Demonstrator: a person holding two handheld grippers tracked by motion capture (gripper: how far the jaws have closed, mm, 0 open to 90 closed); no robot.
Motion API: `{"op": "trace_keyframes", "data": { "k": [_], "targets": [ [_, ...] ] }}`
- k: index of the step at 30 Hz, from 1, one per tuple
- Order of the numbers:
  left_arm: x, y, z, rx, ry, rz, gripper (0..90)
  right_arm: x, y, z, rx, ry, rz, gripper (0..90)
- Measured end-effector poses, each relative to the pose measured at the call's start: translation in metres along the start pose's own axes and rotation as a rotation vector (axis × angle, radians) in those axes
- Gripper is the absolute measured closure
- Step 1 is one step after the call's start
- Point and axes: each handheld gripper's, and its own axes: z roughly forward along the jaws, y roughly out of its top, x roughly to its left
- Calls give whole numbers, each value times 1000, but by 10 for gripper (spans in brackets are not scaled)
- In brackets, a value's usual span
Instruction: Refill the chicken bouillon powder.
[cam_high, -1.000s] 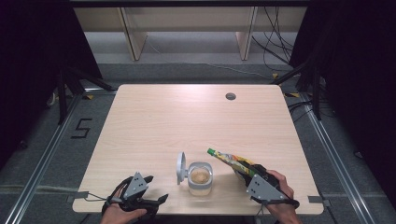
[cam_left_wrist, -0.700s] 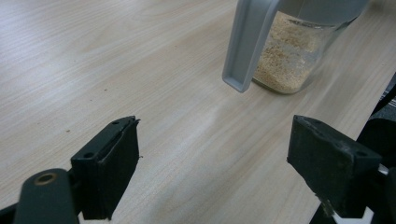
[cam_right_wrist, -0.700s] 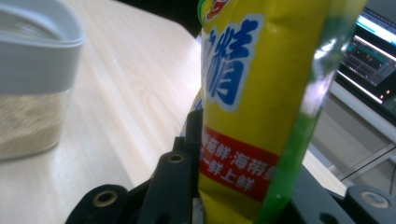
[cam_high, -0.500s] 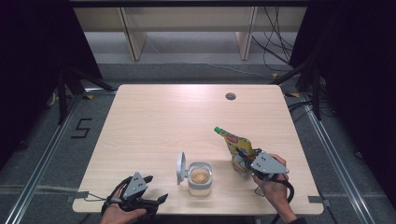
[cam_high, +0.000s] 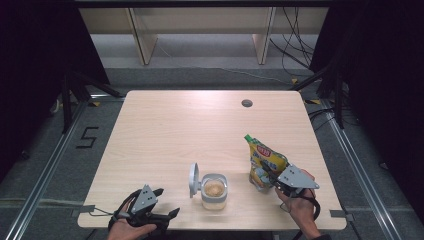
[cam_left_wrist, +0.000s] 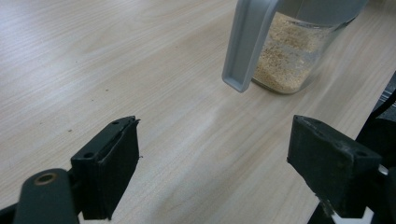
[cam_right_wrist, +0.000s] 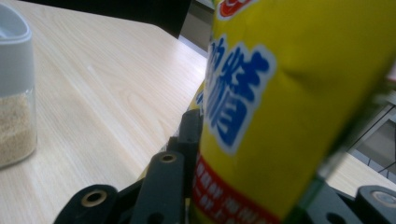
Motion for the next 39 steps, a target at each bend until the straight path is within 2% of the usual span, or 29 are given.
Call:
{"op": "trace_keyframes", "data": {
  "k": [2,4,6,8,9,11,13,16,17,18,19,20,21,22,23,24,25,27,29,30,31,32,33,34,35,36,37,38,39],
  "targets": [
    [-2,0,1,-19,-3,-19,160,0,-2,-3,7,-2,8,720],
    [-2,0,1,-22,-5,-19,160,-2,-3,-5,1,-5,17,706],
    [-2,0,0,-22,-3,-24,160,0,-1,-9,-3,-25,45,652],
    [-1,0,-1,-8,-5,-3,160,0,1,-13,-6,-6,56,629],
    [-1,0,-1,-10,-4,-6,160,2,2,-16,-9,-18,60,600],
    [0,0,0,-10,-9,-8,160,5,3,-22,20,-27,70,523],
    [-2,0,0,-22,1,-18,160,6,4,-26,13,-45,85,478],
    [-2,0,0,-22,1,-20,160,10,4,-33,29,-59,139,426],
    [-1,0,0,-8,-6,-13,160,12,4,-37,52,-56,158,416],
    [0,0,0,-5,-5,0,160,12,3,-39,52,-56,158,409],
    [0,0,0,-6,3,-3,160,13,3,-43,61,-58,186,395],
    [-1,0,0,-11,-2,-7,160,16,4,-45,72,-50,239,381],
    [-1,0,0,-8,-5,-5,160,14,3,-47,63,-38,224,379],
    [0,0,0,-6,-3,-4,160,16,3,-48,79,-41,262,378],
    [0,0,0,-1,1,-4,160,19,2,-50,123,-17,318,369],
    [-1,0,0,-6,-2,-9,160,19,2,-51,129,-8,319,364],
    [0,0,0,-4,-2,-4,160,21,2,-54,138,-12,343,364],
    [0,0,0,-4,4,-4,160,22,2,-55,144,-8,339,352],
    [0,0,0,-3,4,-4,160,25,2,-58,169,11,366,332],
    [-2,0,1,-21,0,-30,160,25,1,-58,165,6,347,330],
    [-2,0,2,-28,-5,-39,160,26,2,-60,177,-2,362,325],
    [0,0,0,-4,-2,-6,160,27,1,-61,180,4,370,310],
    [0,0,0,-8,-7,-5,160,27,0,-61,177,14,368,294],
    [-1,0,-1,-8,-3,-5,160,27,0,-62,195,2,368,281],
    [0,1,-1,-6,-6,1,160,30,0,-64,212,-9,418,262],
    [-2,0,0,-24,-3,-29,160,32,-1,-65,233,-17,441,245],
    [-2,0,2,-33,-1,-32,160,29,-3,-66,234,-2,415,248],
    [-1,1,1,-23,2,-25,160,30,-4,-66,231,-7,411,250],
    [-1,1,1,-31,0,-17,160,30,-5,-67,234,11,416,249]
  ]
}}
